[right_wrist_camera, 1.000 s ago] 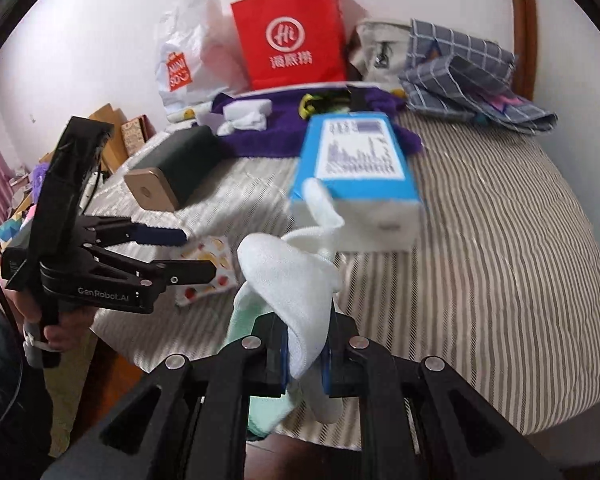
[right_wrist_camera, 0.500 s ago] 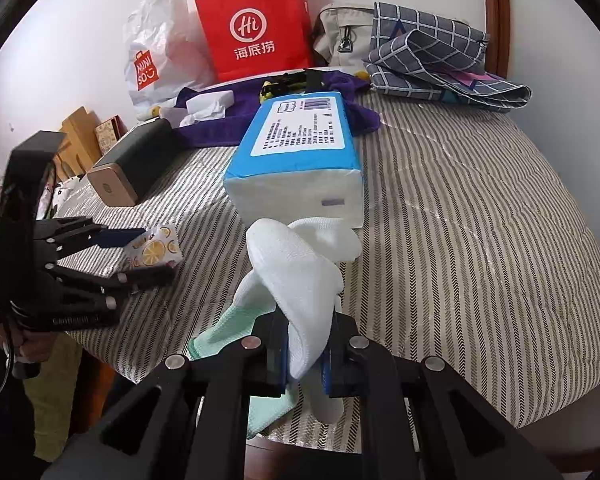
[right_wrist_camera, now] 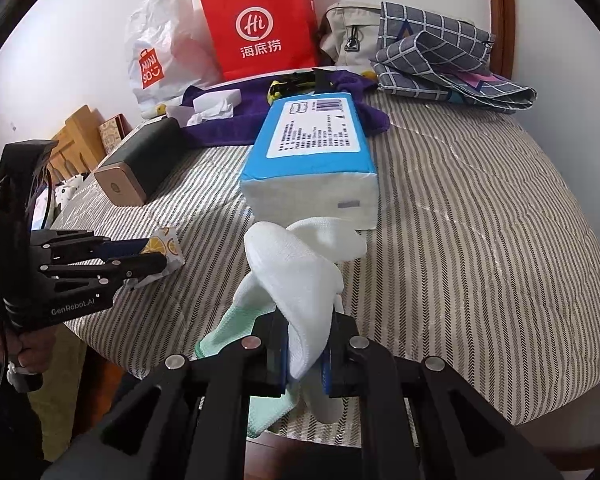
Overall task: Organize soft objects
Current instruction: 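Carry the packet with left tool while right tool carries the glove to the towel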
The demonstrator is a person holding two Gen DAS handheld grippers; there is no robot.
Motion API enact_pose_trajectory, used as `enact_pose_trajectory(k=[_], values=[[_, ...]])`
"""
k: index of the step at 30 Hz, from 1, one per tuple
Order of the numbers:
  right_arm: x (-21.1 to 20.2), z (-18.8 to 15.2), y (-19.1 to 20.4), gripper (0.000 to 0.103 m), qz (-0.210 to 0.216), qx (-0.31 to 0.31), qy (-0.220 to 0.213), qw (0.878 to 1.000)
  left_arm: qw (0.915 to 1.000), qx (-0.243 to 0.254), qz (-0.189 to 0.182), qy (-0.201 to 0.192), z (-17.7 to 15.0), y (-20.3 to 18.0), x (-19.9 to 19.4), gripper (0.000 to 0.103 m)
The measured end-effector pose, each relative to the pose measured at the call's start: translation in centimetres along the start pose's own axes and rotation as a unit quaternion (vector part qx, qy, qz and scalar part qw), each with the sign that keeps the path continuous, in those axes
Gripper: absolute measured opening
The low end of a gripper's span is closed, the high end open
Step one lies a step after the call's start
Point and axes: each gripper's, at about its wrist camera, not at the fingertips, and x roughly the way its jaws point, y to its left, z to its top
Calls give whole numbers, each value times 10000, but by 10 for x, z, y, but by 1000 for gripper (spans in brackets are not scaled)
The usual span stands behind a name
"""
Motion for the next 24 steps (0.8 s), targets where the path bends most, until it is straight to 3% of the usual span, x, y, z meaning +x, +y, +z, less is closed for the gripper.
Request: enact_pose_trajectory(k=[11,24], values=[[-17,20,12,12,127,-177,-79,9997,9968,-702,212,-334,10,37,-33,18],[-38,85,26,12,250,-407,-507,9976,9867,-1292,589,-787,39,79,-74,18]])
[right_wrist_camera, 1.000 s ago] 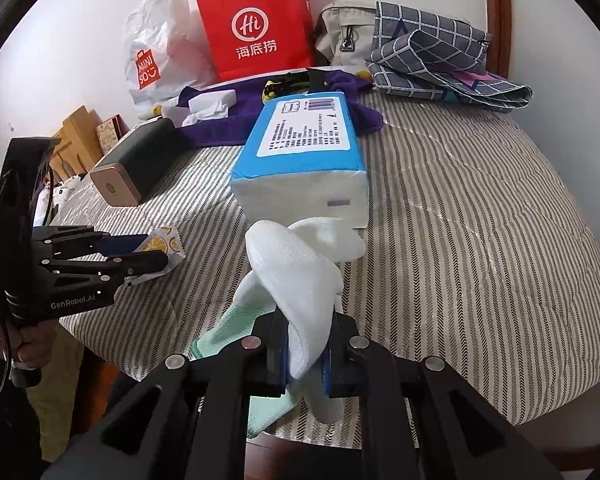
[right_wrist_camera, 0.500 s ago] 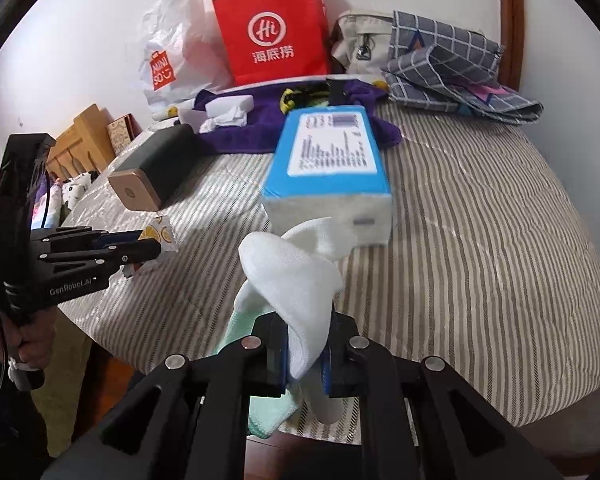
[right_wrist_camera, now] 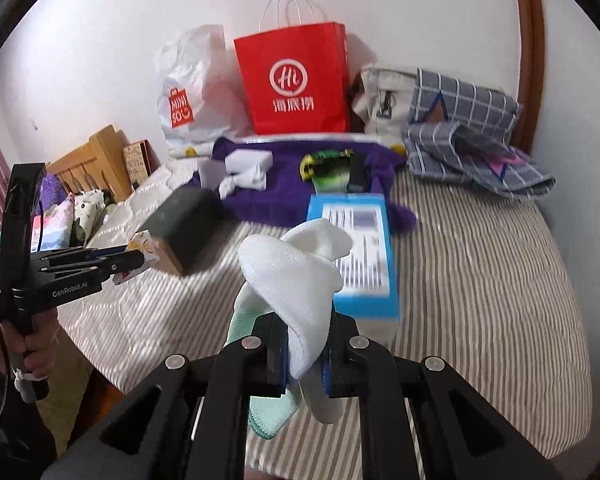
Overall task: Organize soft objects
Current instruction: 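Carry the packet with left tool while right tool carries the glove to the towel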
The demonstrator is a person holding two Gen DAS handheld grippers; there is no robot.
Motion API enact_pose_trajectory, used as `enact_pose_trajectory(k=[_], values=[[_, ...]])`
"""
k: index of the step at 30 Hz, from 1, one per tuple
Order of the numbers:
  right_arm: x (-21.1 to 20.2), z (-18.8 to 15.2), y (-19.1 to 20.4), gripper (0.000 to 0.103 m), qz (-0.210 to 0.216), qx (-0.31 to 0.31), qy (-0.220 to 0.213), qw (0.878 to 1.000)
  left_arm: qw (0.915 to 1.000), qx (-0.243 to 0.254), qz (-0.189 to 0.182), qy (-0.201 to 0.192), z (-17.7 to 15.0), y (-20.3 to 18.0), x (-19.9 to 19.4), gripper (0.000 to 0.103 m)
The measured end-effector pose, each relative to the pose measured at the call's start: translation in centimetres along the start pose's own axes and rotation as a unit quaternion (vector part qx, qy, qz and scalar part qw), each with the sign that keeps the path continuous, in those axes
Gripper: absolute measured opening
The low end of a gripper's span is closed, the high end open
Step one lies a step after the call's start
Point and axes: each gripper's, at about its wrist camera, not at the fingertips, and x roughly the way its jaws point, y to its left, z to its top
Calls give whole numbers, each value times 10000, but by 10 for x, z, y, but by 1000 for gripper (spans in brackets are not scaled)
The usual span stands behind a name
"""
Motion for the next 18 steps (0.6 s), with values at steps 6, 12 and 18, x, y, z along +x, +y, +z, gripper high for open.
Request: enact_pose_trajectory(k=[6,12,18], values=[[12,39,1,12,125,-9,-108,9999,9997,-145,139,-145,32,13,-1,18],[38,82,0,12,192,-84,-186,9996,9992,-238,213,-259,62,26,6,18],[71,114,-6,12,186,-63,-153,9997,9985,-403,283,-257,90,41,27,18]])
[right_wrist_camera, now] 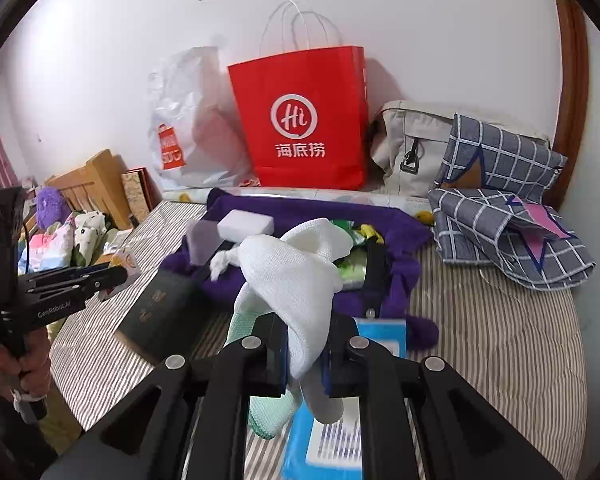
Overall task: Organize soft objects
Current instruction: 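Carry the packet with left tool while right tool carries the glove to the towel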
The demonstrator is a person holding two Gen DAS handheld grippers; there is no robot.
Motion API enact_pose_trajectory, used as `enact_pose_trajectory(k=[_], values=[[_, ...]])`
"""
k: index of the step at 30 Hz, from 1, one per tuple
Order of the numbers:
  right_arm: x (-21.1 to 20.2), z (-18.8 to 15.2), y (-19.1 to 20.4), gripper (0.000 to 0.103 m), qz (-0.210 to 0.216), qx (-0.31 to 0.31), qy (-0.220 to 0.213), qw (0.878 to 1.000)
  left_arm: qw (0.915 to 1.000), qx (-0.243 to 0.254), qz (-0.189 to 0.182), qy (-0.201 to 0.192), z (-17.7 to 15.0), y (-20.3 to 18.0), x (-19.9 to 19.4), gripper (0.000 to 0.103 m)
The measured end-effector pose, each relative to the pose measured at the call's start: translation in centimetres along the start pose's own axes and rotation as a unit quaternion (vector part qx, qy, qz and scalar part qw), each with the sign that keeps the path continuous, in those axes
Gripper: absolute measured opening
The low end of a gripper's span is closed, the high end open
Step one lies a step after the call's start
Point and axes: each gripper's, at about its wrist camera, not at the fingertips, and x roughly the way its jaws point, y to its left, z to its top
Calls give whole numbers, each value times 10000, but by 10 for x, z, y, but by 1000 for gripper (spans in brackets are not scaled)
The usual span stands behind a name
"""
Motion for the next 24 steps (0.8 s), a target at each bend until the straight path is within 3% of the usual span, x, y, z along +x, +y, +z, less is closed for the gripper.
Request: enact_pose_trajectory(k=[12,24], values=[[86,53,-6,12,150,-158,280,9994,9993,-158,-236,256,42,5,65,18],[162,69,-9,12,197,-306,793,9962,9967,-178,-327,720,62,3,131,18]])
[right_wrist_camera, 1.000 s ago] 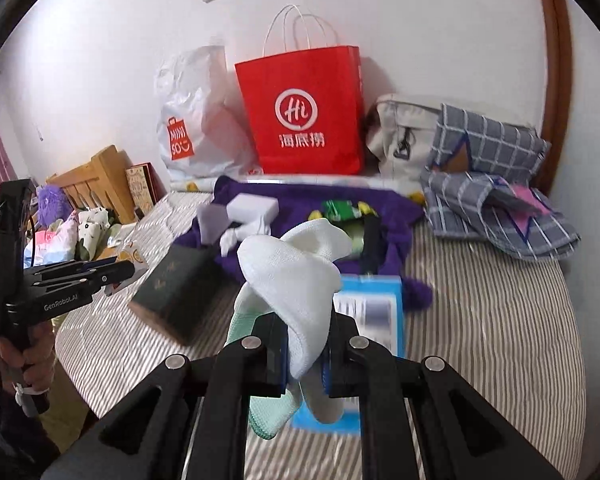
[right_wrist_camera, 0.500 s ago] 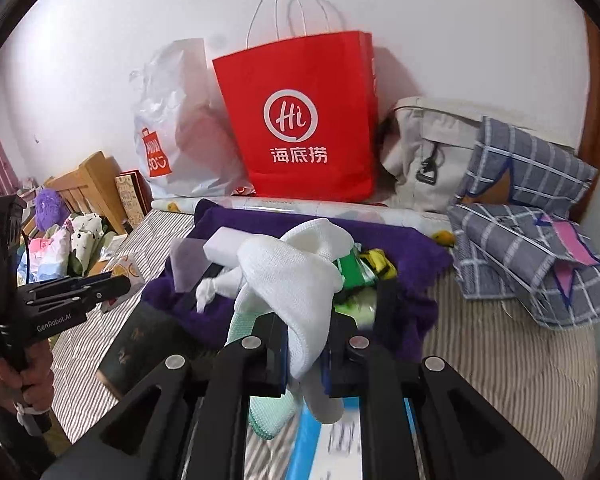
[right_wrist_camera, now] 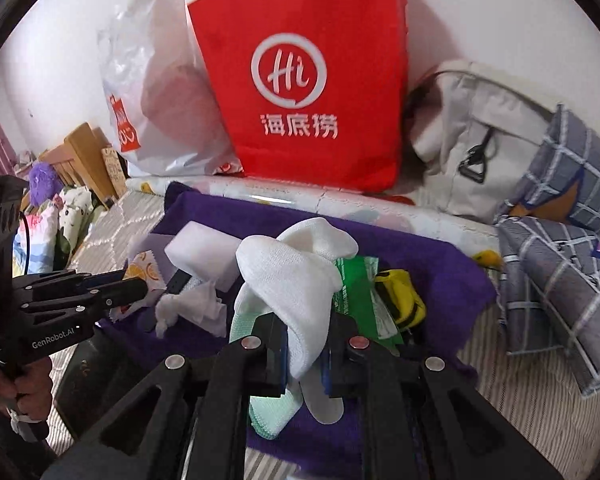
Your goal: Organize soft objects
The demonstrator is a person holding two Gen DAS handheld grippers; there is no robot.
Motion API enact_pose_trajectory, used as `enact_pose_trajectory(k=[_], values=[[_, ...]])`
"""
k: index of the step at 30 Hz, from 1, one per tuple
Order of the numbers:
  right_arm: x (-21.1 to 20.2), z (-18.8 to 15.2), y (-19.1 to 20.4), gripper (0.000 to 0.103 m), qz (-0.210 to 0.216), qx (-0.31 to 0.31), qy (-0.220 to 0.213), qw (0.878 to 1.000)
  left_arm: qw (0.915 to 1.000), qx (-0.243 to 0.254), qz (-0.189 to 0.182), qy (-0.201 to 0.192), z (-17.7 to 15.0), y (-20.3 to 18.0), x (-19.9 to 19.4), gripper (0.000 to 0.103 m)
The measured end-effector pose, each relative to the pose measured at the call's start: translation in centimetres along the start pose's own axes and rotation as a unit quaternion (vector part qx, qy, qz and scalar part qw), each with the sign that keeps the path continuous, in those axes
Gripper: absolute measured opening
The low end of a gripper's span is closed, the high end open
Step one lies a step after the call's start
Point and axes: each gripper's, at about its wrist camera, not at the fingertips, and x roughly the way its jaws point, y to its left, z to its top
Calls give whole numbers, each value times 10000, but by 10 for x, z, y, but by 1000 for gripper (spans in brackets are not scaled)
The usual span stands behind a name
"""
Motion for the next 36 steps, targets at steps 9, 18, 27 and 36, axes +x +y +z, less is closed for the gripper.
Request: enact_pose_trajectory(k=[9,18,27,36], values=[[24,6,3,19,-106,-146,272,9995,9994,-63,-103,326,5,3,25,19],[17,5,2,76,-489,-205,127,9985,9994,109,234,216,9,0,21,56],[-13,2,6,83,-744,-222,-159,9969,9990,-14,455,-9,8,1,-7,71],[-81,-15,15,91,-996,52,-507,9937,9975,-105,624,-302,-13,-1,-61,81]])
